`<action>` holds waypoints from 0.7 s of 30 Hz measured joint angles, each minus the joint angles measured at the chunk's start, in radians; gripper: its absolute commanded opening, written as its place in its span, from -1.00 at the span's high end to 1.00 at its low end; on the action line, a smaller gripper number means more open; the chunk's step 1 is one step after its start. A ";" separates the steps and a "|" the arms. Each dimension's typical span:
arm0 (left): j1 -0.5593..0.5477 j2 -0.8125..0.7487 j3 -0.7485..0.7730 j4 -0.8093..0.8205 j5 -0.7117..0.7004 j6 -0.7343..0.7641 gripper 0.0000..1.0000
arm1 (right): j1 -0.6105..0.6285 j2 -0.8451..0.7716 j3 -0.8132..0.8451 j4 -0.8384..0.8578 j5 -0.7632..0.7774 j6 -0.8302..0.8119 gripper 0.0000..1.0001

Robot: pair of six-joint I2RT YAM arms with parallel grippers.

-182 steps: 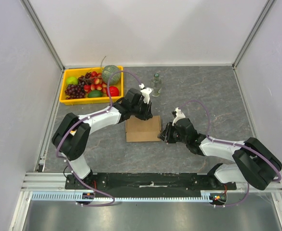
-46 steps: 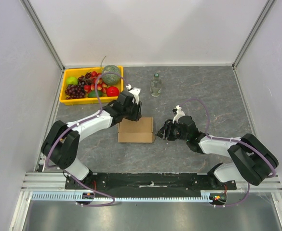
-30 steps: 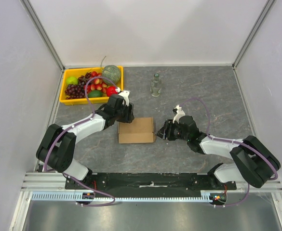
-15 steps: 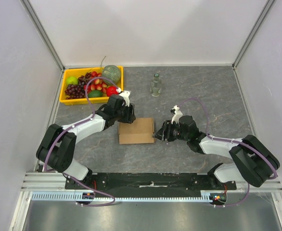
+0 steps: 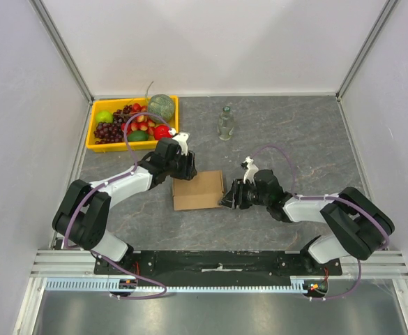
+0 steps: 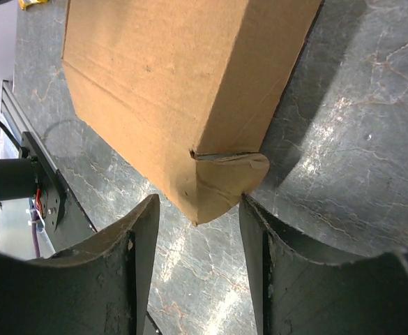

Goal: Fold the paper box

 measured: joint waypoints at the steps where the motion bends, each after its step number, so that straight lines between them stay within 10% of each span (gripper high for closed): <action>1: 0.000 0.000 -0.001 0.000 0.001 0.000 -0.18 | 0.003 0.005 0.001 0.000 0.000 0.000 -0.13; 21: 0.000 0.000 -0.024 0.030 0.025 0.000 -0.15 | 0.027 0.053 0.037 0.020 -0.003 0.021 -0.01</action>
